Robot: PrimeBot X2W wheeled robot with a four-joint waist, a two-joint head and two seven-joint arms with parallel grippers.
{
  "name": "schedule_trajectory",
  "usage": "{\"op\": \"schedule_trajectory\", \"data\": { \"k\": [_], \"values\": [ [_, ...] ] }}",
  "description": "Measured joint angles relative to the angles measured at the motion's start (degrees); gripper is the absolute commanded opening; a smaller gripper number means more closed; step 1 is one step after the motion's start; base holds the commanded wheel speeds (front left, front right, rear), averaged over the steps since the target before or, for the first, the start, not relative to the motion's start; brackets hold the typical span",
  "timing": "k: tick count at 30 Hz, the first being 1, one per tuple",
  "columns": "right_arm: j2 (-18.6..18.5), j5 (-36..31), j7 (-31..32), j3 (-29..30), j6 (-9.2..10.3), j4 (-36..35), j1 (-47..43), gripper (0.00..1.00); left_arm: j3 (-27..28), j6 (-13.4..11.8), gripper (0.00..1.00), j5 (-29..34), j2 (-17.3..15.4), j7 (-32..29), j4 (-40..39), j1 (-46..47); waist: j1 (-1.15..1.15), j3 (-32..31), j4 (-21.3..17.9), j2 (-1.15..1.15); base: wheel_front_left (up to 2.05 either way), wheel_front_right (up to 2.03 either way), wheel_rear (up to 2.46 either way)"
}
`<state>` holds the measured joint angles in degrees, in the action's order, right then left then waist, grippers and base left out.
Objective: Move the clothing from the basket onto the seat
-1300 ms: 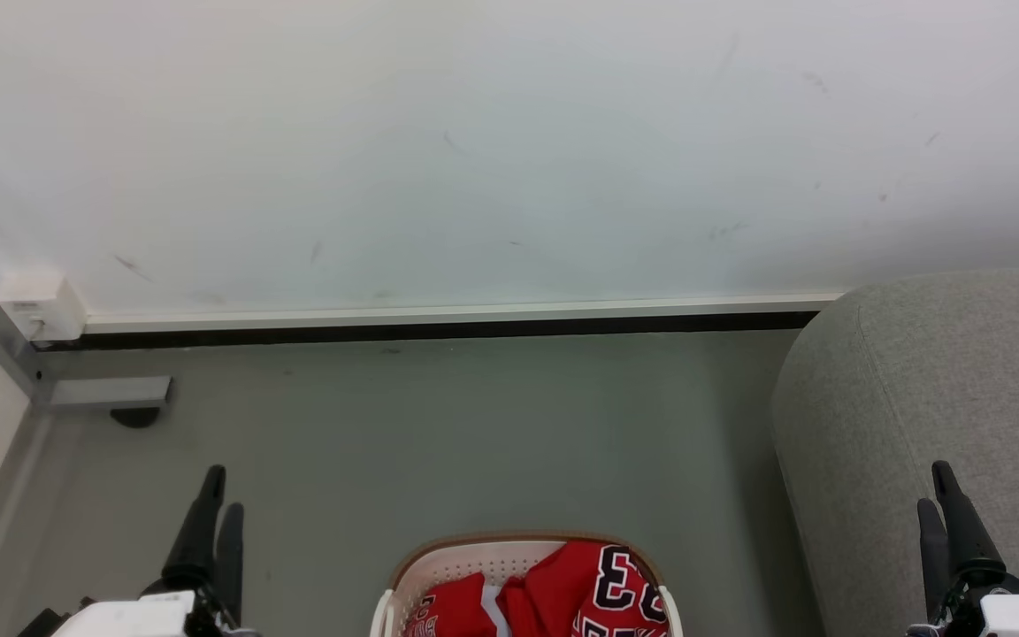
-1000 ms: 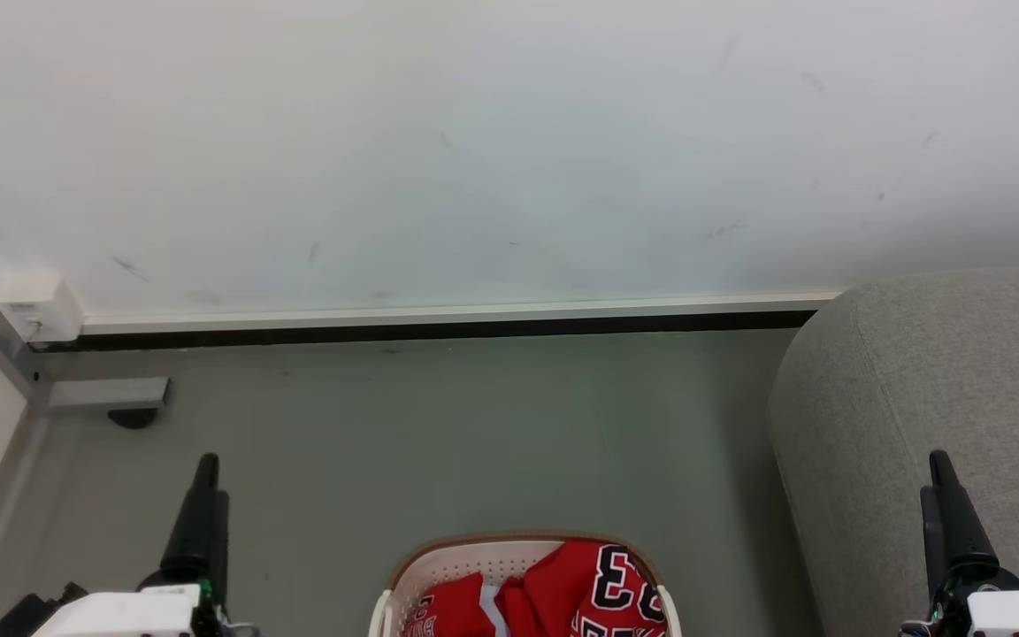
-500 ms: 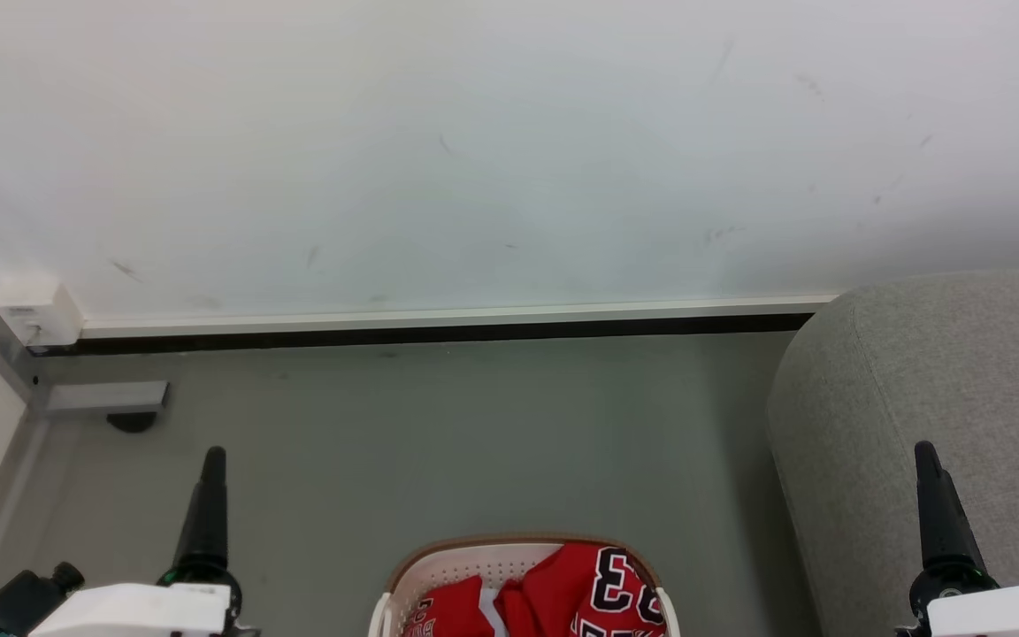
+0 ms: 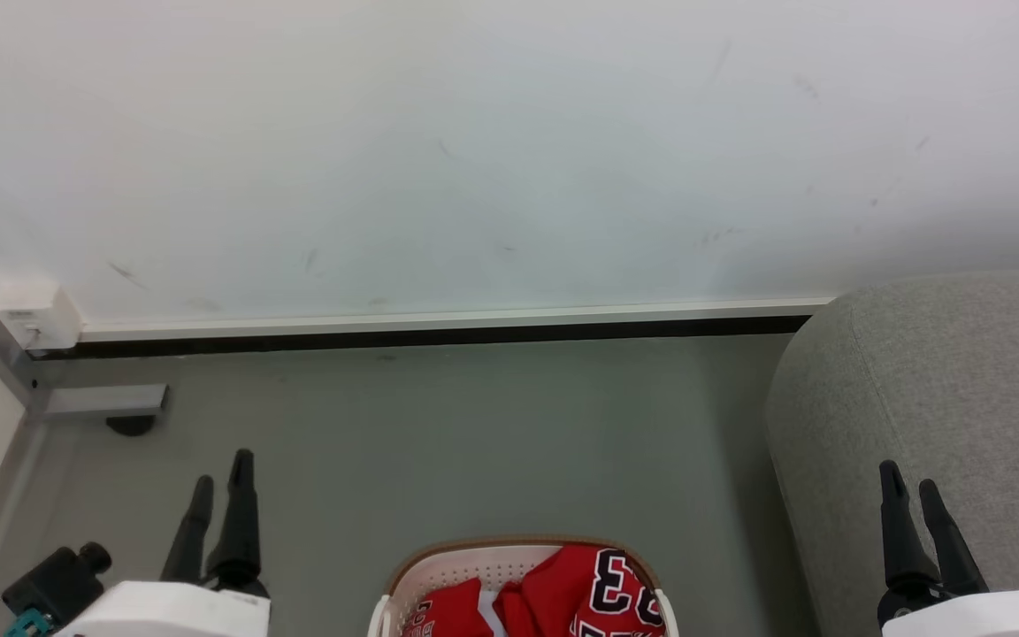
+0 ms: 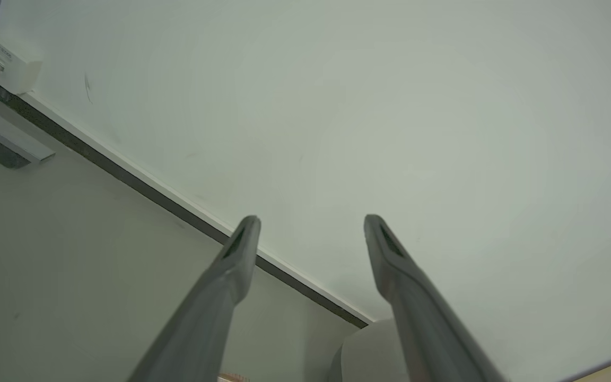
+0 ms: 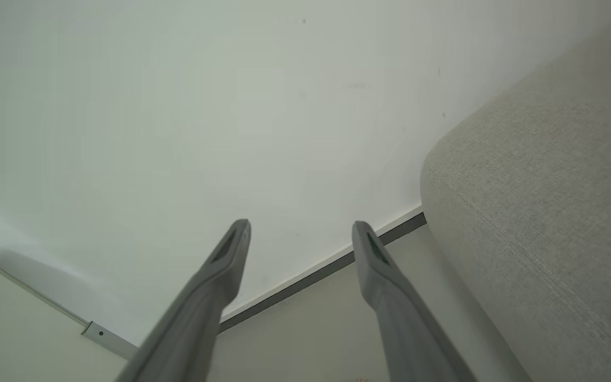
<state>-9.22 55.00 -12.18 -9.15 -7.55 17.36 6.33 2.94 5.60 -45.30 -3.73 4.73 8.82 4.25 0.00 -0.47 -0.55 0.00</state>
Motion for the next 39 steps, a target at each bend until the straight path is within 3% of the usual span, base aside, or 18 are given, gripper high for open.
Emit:
{"op": "schedule_trajectory", "data": {
  "k": [17, 39],
  "values": [
    [1.8, -16.4, -0.8, 0.8, 0.00, 4.6, 1.6, 1.00, -3.2, -0.7, 1.00, 14.1, -1.2, 3.0, 2.2, 0.1, 0.00, -0.6, 0.0, 0.00, 0.00, 0.00, 0.00],
    [3.8, -28.6, -1.5, 1.9, 0.00, 4.2, 1.8, 1.00, -4.4, -0.8, 1.00, 25.8, -1.8, 6.0, 2.5, 0.2, 0.00, -1.0, -0.4, 0.00, 0.00, 0.00, 0.00]
  ]
}}
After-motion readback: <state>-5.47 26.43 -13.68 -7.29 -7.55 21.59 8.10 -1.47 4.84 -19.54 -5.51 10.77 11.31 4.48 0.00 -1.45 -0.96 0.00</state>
